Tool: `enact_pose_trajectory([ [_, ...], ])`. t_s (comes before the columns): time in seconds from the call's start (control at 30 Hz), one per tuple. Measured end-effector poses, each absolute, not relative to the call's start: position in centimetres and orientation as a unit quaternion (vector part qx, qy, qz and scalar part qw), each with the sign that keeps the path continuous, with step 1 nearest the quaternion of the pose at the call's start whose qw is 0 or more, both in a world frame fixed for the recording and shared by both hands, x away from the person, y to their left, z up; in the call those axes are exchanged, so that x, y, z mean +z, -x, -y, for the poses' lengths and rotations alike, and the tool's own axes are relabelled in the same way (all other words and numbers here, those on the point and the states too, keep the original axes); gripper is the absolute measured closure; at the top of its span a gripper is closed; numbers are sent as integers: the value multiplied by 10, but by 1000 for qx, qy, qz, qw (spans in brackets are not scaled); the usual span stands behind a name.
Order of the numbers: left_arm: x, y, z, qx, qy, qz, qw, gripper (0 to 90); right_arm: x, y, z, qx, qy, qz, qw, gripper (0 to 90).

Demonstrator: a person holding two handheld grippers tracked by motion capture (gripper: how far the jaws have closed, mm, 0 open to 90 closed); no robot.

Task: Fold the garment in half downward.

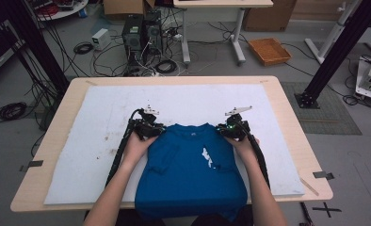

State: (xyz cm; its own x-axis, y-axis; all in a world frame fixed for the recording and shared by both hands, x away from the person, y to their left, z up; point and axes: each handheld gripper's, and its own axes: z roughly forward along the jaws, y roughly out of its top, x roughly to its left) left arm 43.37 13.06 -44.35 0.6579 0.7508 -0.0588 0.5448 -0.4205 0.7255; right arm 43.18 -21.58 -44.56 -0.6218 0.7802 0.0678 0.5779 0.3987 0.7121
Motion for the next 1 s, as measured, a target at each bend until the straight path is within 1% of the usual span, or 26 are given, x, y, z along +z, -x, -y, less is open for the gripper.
enact_pose_trajectory([
  [0.07,-443,-433,-130,145,-833,-387,368,804,-445,-431,214,360,-407,-828,142,858],
  [0.1,-443,-433,-129,145,-835,-383,368,844,-445,-431,213,359,-405,-828,145,865],
  [0.13,-443,-432,-129,147,-836,-382,366,864,-445,-431,213,358,-406,-828,147,869],
  [0.2,-442,-432,-128,152,-835,-382,365,873,-445,-431,214,360,-409,-826,146,870],
  [0.4,-443,-435,-132,150,-829,-384,379,881,-440,-432,219,378,-411,-816,151,875],
  [0.57,-440,-444,-135,161,-823,-385,385,882,-434,-442,217,384,-413,-812,151,876],
  [0.8,-422,-461,-145,174,-800,-391,420,882,-421,-460,215,400,-411,-801,171,877],
  [1.0,-404,-449,-148,182,-803,-365,434,881,-409,-450,221,424,-408,-789,176,877],
])
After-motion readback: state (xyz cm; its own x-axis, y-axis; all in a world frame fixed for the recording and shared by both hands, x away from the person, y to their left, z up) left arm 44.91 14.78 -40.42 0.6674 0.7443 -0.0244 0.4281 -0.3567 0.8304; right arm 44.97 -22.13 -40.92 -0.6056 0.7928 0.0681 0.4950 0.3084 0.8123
